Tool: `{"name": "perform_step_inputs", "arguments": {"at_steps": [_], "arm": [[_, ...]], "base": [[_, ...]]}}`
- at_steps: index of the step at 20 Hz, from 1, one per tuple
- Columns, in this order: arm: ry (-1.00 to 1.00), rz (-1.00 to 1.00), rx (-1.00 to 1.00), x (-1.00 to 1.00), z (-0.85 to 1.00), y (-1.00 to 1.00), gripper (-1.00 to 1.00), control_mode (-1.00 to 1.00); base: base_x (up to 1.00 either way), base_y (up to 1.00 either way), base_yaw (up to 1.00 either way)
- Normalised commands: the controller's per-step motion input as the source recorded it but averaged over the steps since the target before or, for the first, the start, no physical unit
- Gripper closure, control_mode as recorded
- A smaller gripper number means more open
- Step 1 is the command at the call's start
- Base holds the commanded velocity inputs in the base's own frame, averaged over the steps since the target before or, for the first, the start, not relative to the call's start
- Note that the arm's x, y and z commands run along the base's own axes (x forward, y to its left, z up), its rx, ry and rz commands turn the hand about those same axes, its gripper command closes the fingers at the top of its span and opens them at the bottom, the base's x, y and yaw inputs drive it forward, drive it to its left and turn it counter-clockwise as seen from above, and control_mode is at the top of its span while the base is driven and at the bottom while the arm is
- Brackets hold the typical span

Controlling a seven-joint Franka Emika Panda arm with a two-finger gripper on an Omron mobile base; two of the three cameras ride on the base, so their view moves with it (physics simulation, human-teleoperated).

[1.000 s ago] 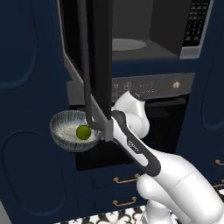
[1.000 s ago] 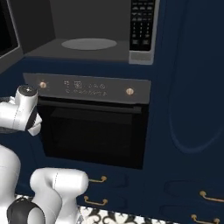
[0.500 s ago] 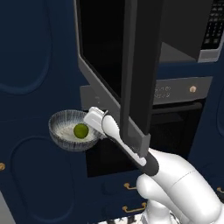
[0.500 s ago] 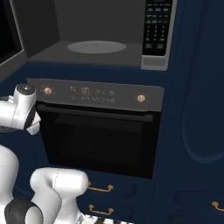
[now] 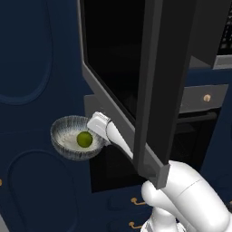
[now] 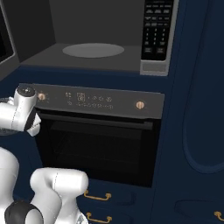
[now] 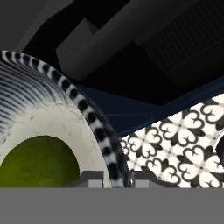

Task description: Pick the lime from the sink and place it in the bowl. Then pick the bowl and place it in the microwave. Then close the microwave door and press the start button.

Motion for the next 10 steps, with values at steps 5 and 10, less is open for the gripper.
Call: {"name": "perform_step_inputs", "arguments": {"at_steps": [5,10], "arm": [[0.00,0.00,0.00,0.00,0.00,0.00,1.00,1.00],[0.00,0.00,0.00,0.00,0.00,0.00,1.00,1.00]], "base": [[0.12,-0.01,0.00],[0.05,0.00,0.00]]}}
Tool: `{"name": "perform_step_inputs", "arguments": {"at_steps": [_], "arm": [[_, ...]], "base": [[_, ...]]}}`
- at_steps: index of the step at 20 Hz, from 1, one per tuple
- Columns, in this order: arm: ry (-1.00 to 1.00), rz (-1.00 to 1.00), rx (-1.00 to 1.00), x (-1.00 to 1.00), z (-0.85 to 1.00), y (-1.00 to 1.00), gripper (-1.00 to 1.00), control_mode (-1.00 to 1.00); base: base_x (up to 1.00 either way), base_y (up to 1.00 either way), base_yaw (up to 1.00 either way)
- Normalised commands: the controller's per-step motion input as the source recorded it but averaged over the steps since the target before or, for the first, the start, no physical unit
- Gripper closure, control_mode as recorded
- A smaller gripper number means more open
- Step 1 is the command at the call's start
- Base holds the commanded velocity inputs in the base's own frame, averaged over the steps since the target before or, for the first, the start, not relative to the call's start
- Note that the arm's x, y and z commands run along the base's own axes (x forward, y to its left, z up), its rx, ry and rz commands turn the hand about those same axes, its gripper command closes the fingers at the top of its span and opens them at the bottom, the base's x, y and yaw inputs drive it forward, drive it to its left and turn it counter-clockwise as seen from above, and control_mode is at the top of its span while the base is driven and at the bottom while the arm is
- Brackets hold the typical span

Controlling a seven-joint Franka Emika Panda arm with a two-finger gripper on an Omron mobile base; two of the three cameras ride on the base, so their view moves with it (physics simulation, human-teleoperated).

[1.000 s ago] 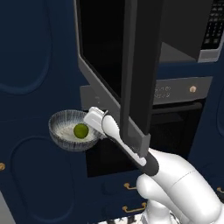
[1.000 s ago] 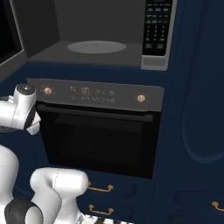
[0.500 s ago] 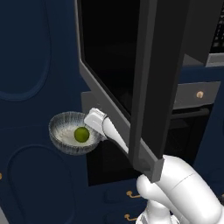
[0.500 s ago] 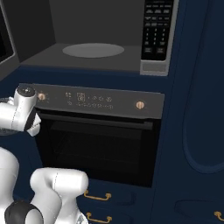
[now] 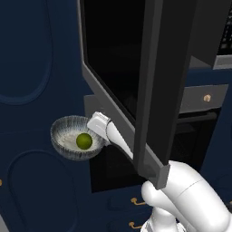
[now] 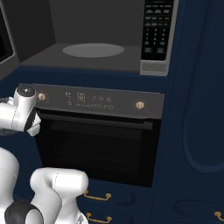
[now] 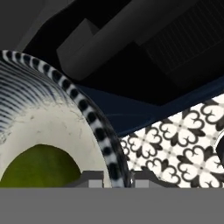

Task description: Pick the lime from the sink and place it in the bowl. Then pick the bowl and place it in the microwave. Then close the microwave door and press the start button.

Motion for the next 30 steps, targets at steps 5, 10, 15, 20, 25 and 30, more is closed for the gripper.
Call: {"name": "perform_step_inputs", "arguments": {"at_steps": [5,10,15,20,25,30], "arm": [[-0.01,0.00,0.00,-0.17,-0.04,-0.01,1.00,-1.00],[-0.02,0.00,0.01,-0.96,0.00,-0.43,1.00,-1.00],[-0.01,0.00,0.04,-0.62,0.01,-0.88,1.00,-1.00],[-0.03,-0.05,0.01,-0.52,0.19,-0.92,1.00,-1.00],[-0.07,-0.16,0.00,-0.55,0.87,-0.82,1.00,-1.00],[-0.11,-0.19,0.00,-0.43,0.90,-0.84,1.00,-1.00]], "base": [[0.00,0.00,0.00],[0.00,0.00,0.00],[0.00,0.00,0.00],[0.00,0.00,0.00],[0.00,0.00,0.00],[0.00,0.00,0.00]]}}
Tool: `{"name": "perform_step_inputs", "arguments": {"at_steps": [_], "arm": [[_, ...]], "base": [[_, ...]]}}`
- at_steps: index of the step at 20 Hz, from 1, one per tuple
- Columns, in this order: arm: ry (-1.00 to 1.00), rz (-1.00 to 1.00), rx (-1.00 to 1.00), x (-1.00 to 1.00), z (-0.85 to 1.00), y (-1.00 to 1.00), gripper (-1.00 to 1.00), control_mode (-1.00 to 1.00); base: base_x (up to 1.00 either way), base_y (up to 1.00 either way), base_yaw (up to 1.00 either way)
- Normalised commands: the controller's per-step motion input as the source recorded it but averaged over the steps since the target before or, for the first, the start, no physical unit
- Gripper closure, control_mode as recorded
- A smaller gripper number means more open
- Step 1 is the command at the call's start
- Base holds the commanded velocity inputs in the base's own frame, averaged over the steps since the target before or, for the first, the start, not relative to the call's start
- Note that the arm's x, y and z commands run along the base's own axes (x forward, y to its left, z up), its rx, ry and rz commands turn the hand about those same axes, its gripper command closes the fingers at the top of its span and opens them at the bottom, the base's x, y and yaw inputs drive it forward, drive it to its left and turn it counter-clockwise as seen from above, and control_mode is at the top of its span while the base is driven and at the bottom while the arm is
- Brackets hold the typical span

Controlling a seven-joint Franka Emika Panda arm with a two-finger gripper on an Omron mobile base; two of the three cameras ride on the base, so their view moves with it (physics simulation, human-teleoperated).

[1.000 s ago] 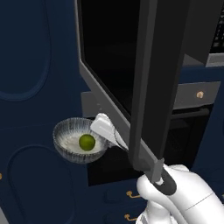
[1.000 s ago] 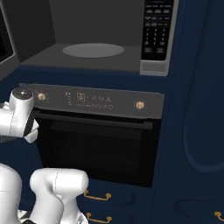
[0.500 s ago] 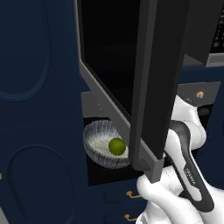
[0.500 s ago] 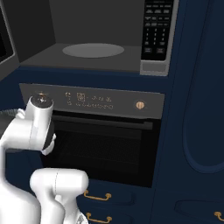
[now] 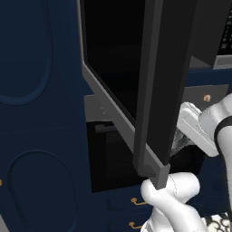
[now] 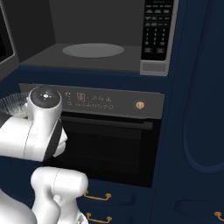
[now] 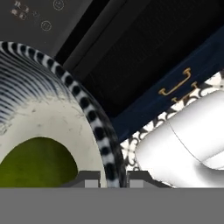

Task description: Pick the lime from the sink and place it in the bowl. Then pick the bowl and place it in the microwave. Then close the microwave door and press the start button.

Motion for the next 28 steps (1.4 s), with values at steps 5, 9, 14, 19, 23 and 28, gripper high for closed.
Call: {"name": "perform_step_inputs", "arguments": {"at_steps": [5,9,14,19,23,28], "arm": [[-0.05,-0.29,0.00,0.02,0.99,-0.78,1.00,-1.00],[-0.07,-0.24,0.00,0.21,1.00,-0.51,1.00,-1.00],[-0.10,-0.13,0.00,0.51,0.75,-0.13,1.00,-1.00],[-0.04,-0.06,0.00,0.93,0.15,-0.08,1.00,-1.00],[-0.03,-0.04,0.01,0.97,0.06,-0.11,1.00,-1.00],[-0.08,-0.02,0.00,0.87,0.53,0.00,1.00,-1.00]], "base": [[0.00,0.00,0.00],[0.00,0.00,0.00],[0.00,0.00,0.00],[0.00,0.00,0.00],[0.00,0.00,0.00],[0.00,0.00,0.00]]}}
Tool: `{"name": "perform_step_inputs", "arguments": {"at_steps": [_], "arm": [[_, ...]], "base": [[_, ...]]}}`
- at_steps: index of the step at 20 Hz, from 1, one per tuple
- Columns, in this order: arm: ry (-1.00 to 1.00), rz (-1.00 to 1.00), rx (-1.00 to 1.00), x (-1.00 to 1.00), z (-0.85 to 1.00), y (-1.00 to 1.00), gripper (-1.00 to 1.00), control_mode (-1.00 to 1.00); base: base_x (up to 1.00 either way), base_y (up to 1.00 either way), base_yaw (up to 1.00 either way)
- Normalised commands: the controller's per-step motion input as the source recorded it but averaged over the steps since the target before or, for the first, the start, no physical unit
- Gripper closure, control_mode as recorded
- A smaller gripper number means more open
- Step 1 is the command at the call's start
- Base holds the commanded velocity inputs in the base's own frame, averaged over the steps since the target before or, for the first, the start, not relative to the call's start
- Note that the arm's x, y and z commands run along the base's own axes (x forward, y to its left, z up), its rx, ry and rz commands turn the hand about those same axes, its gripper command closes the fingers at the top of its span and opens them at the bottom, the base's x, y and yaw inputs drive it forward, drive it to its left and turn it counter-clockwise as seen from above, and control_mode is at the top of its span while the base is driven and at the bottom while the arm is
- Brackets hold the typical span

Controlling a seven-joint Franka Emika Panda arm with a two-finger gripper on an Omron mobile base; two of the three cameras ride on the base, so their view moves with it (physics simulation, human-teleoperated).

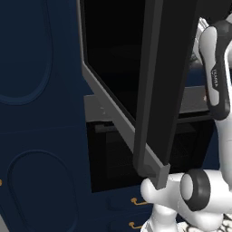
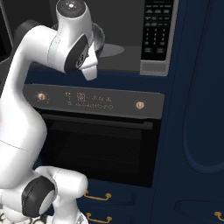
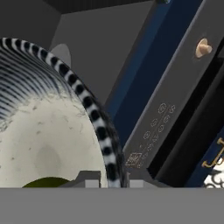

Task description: Pick the lime from the sink and place it in the bowl. Then pick the bowl and place it in the microwave. Then close the microwave door and press the start button.

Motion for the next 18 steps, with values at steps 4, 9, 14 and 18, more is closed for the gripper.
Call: {"name": "perform_step_inputs", "arguments": {"at_steps": [4,9,14,18], "arm": [[-0.01,0.00,0.00,0.80,0.18,0.00,1.00,-1.00],[0.00,0.00,0.00,0.81,0.00,0.03,1.00,-1.00],[0.00,0.00,0.00,0.75,0.00,0.02,1.00,-1.00],[0.00,0.00,0.00,0.57,-0.01,0.06,1.00,-1.00]], "base": [[0.00,0.00,0.00],[0.00,0.00,0.00],[0.00,0.00,0.00],[0.00,0.00,0.00]]}}
